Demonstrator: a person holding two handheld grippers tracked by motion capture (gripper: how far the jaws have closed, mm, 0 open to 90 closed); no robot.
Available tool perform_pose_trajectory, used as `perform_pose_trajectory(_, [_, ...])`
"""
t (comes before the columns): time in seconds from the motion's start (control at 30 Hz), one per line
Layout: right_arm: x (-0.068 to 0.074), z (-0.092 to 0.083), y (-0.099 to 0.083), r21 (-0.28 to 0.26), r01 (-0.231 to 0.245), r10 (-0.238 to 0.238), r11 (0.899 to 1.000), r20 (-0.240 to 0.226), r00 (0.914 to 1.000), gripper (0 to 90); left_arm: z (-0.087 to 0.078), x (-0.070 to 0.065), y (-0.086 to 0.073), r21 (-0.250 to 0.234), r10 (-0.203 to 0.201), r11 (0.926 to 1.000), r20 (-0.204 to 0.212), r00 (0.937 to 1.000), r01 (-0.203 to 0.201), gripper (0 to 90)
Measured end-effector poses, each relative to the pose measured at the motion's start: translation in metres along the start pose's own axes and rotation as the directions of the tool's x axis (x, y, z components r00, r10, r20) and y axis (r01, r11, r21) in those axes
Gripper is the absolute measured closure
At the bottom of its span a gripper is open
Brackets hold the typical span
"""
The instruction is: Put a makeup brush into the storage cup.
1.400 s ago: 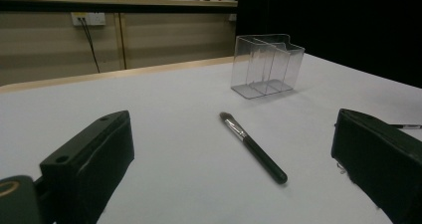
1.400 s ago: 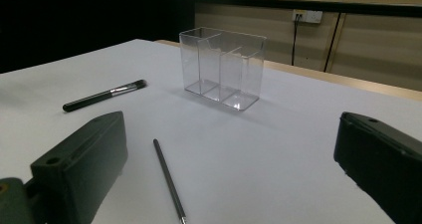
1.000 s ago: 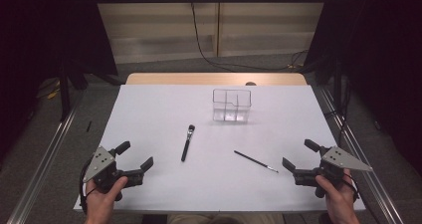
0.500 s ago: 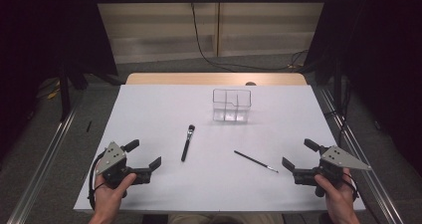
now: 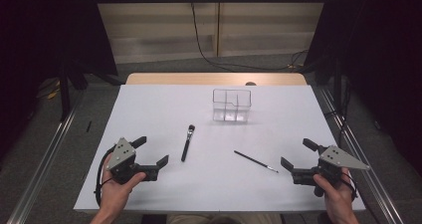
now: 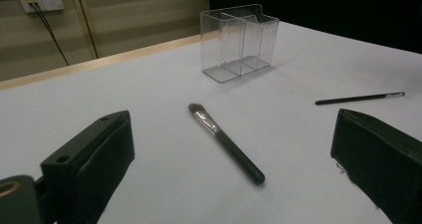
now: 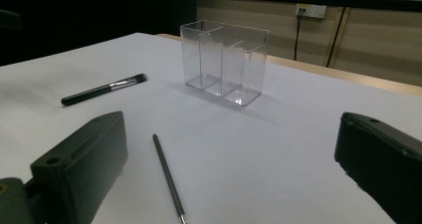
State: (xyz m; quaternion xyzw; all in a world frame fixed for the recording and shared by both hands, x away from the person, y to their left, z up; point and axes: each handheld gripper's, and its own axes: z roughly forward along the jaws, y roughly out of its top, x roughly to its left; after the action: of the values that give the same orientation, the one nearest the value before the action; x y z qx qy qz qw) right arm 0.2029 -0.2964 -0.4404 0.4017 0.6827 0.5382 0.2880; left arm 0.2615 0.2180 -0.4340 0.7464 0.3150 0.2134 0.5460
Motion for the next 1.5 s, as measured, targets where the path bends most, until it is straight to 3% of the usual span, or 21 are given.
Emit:
perform_pose_trajectory(0.77, [0.000,0.003,0.000,0.004,0.003,-0.003,1.000,-0.020,0.9998,0.0,0.038,0.008,0.033,-0.034,0.031,0.9989,-0.018,0.9994,-0.032,4.8])
perform_pose_trajectory(1.07, [0.000,0.003,-0.001,0.005,0.000,0.000,1.000,-0.021,0.9998,0.0,0.055,0.008,0.045,-0.046,0.037,0.9983,-0.003,0.9993,-0.037,4.8])
perform_pose_trajectory(1.33, [0.000,0.003,-0.001,0.008,0.000,0.000,1.000,-0.022,0.9997,0.0,0.074,0.010,0.050,-0.020,0.045,0.9988,-0.002,0.9990,-0.045,4.3])
perform_pose_trajectory(1.5, [0.000,0.004,-0.001,0.013,0.001,-0.001,1.000,-0.023,0.9997,0.0,0.083,0.011,0.052,-0.015,0.024,0.9996,-0.004,0.9997,-0.024,4.4])
